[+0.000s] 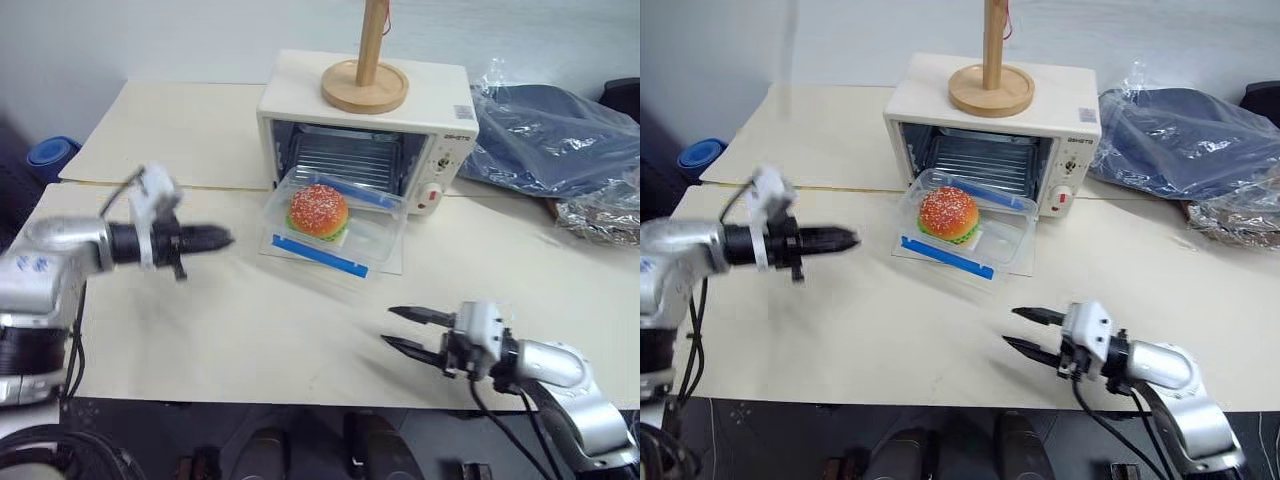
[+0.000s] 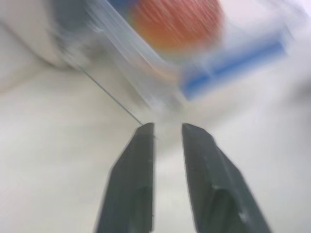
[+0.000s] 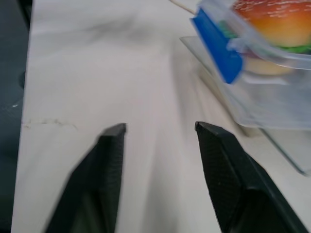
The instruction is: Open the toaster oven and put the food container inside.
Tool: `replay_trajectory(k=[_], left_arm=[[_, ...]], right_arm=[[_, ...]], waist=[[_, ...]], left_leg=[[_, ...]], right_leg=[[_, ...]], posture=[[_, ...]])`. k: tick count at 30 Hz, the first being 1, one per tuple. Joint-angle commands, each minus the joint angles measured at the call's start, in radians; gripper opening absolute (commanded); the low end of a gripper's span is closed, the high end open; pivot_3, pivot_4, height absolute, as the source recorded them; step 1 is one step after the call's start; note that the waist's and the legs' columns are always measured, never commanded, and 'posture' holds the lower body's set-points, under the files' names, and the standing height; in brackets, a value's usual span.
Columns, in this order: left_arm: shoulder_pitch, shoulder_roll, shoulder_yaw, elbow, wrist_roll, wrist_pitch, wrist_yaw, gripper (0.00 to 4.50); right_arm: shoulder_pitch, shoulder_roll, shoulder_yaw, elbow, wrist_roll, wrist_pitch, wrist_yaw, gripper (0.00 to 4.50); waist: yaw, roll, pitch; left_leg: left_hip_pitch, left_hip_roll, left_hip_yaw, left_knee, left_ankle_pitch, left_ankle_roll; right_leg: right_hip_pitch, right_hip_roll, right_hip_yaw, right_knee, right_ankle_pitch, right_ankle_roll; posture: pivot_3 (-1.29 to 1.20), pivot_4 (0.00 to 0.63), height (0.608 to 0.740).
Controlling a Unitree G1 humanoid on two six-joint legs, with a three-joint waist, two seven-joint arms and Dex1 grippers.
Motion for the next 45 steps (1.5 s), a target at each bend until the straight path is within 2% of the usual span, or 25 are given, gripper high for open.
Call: replay_trajectory(k=[1,3,4,8,10,16,30,34,36,39,43,45], left_arm=[[0.017,-0.105,0.02,-0.06,-0.053,-0.074,0.02,0.0],[0.024,-0.156,-0.02,-0.05,-0.001,-0.135,0.046,0.0],[0.021,-0.188,-0.048,-0.038,0.031,-0.164,0.071,0.0],[-0.012,-0.294,-0.092,0.011,0.095,-0.212,0.173,0.0],[-0.061,-0.369,-0.093,0.072,0.125,-0.214,0.273,0.0],[-0.153,-0.493,-0.034,0.176,0.138,-0.25,0.43,0.0],[-0.362,-0.607,0.004,0.562,0.222,-0.468,0.591,0.0],[-0.396,-0.608,0.007,0.645,0.25,-0.534,0.618,0.0],[-0.374,-0.594,0.0,0.607,0.238,-0.519,0.578,0.0],[-0.283,-0.529,-0.017,0.444,0.204,-0.428,0.477,0.0],[-0.114,-0.373,0.002,0.18,0.128,-0.266,0.333,0.84],[-0.037,-0.294,0.043,0.089,0.072,-0.219,0.27,1.49]], right_arm=[[-0.082,0.018,0.063,0.037,-0.058,0.026,-0.005,1.0],[-0.148,0.05,0.077,0.088,-0.089,0.034,-0.038,0.26],[-0.195,0.071,0.081,0.127,-0.116,0.03,-0.066,0.08],[-0.317,0.124,0.078,0.225,-0.156,0.028,-0.112,0.08],[-0.406,0.144,0.076,0.304,-0.187,-0.002,-0.126,0.08],[-0.582,0.187,0.059,0.459,-0.229,-0.042,-0.168,0.08],[-0.913,0.343,0.042,1.017,-0.363,-0.243,-0.396,0.08],[-0.97,0.364,0.038,1.106,-0.389,-0.282,-0.43,0.08],[-0.966,0.374,0.035,1.086,-0.362,-0.273,-0.38,0.08],[-0.895,0.354,0.038,0.955,-0.307,-0.211,-0.267,0.08],[-0.74,0.266,0.022,0.676,-0.221,-0.058,-0.139,0.0],[-0.666,0.203,0.001,0.561,-0.182,-0.005,-0.092,0.0]], waist=[[0.018,0.0,0.0],[0.027,0.0,0.0],[0.026,0.0,0.0],[0.023,0.0,0.0],[0.021,0.0,0.0],[0.004,0.0,0.0],[-0.013,0.0,0.0],[-0.022,0.0,0.0],[-0.027,0.0,0.0],[-0.042,0.0,0.0],[-0.048,0.0,0.0],[-0.045,0.0,0.0]], left_leg=[[-0.001,0.0,-0.001,0.001,-0.001,0.001],[-0.004,-0.001,-0.002,0.006,-0.003,0.004],[-0.004,0.0,-0.002,0.008,-0.004,0.005],[-0.004,-0.001,0.001,0.01,-0.005,0.006],[-0.004,-0.001,0.0,0.01,-0.005,0.006],[-0.005,-0.001,0.0,0.011,-0.005,0.006],[-0.006,-0.001,0.001,0.012,-0.005,0.006],[-0.006,-0.001,0.001,0.012,-0.005,0.006],[-0.006,0.0,0.002,0.011,-0.004,0.005],[-0.006,0.0,0.002,0.009,-0.004,0.005],[-0.007,0.001,0.002,0.007,-0.005,0.004],[-0.007,0.001,0.001,0.007,-0.005,0.004]], right_leg=[[0.001,0.0,-0.001,-0.001,0.0,0.0],[0.0,-0.001,-0.002,0.0,0.0,0.0],[0.0,0.0,-0.003,0.0,0.0,0.0],[0.0,-0.001,-0.001,0.0,0.001,0.002],[0.0,0.0,-0.001,0.001,0.001,0.002],[-0.001,0.001,-0.002,0.005,0.001,0.002],[-0.001,0.0,-0.004,0.005,0.002,0.003],[-0.002,0.0,-0.004,0.005,0.002,0.003],[-0.003,0.0,-0.004,0.005,0.002,0.003],[-0.004,0.001,-0.003,0.005,0.002,0.003],[-0.004,0.001,-0.002,0.005,0.002,0.003],[-0.005,0.0,-0.002,0.005,0.002,0.003]], posture=[[0.0,0.15,0.74],[0.0,0.15,0.74],[0.0,0.15,0.74],[0.0,0.15,0.74],[0.0,0.15,0.74],[0.0,0.15,0.74],[0.0,0.15,0.74],[0.0,0.15,0.74],[0.0,0.15,0.74],[0.0,0.15,0.74],[0.0,0.15,0.74],[0.0,0.15,0.74]])
